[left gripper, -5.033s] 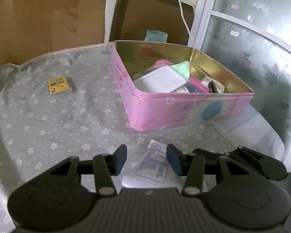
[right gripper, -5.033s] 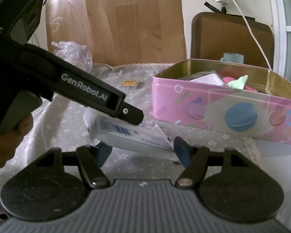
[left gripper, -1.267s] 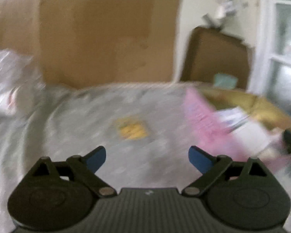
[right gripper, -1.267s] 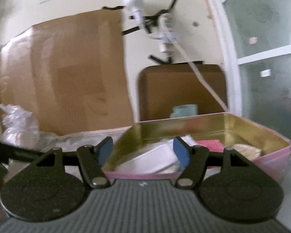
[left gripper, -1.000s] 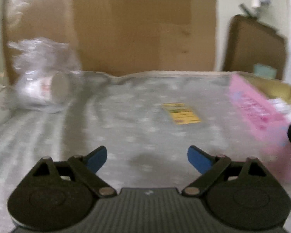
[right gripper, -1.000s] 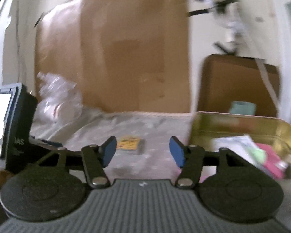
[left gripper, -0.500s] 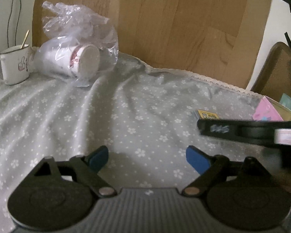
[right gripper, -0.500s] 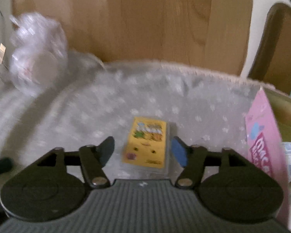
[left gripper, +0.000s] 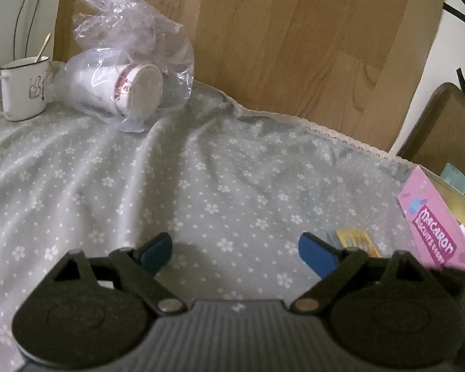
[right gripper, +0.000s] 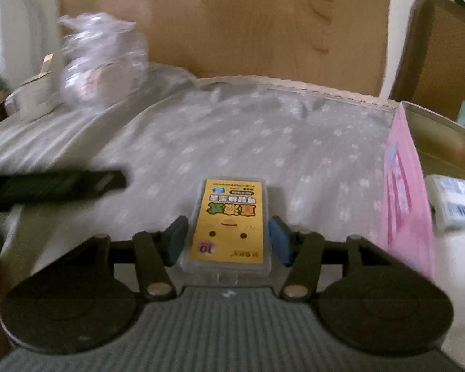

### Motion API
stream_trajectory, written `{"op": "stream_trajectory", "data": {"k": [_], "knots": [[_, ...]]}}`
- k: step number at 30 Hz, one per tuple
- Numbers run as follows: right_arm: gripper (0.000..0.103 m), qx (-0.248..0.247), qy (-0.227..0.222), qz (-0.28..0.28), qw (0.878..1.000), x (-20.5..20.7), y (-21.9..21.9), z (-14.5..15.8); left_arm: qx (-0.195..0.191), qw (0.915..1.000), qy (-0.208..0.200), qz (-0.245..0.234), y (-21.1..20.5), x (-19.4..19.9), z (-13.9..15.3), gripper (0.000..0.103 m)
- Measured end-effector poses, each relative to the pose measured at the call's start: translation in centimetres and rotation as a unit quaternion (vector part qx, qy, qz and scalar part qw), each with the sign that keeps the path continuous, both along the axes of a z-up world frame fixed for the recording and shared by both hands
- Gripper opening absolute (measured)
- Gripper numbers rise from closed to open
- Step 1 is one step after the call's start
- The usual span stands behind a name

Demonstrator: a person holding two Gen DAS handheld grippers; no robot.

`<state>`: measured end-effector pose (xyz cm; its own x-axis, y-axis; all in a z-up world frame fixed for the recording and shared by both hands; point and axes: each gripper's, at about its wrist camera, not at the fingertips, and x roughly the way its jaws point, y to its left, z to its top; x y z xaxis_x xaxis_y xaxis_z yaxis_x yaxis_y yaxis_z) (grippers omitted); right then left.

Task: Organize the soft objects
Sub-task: 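Grasp the yellow card pack with the right gripper, then close the left gripper on the card pack while the right gripper releases it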

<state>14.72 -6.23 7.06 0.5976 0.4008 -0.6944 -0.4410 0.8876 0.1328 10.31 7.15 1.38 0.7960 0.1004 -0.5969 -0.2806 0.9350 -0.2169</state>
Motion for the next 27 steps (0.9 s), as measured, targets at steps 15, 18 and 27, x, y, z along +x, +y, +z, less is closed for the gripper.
{"op": "stream_trajectory", "data": {"k": [15,18,27], "knots": [[0.060,0.001,-0.039,-0.071,0.997,-17.7,-15.6,0.7,-0.010,0.9662,0.016,-0.257,-6.0,-1.3,-0.3,0.101],[0.079,-0.004,-0.059,-0.106,0.993,-20.0,-17.1,0.2,-0.025,0.9376,0.014,-0.346,-11.1,-3.4,0.1,0.095],[0.078,0.006,-0.098,-0.109,0.989,-22.9,-17.4,-0.6,0.075,0.8647,0.027,-0.496,-24.3,-7.2,0.0,0.101]]}}
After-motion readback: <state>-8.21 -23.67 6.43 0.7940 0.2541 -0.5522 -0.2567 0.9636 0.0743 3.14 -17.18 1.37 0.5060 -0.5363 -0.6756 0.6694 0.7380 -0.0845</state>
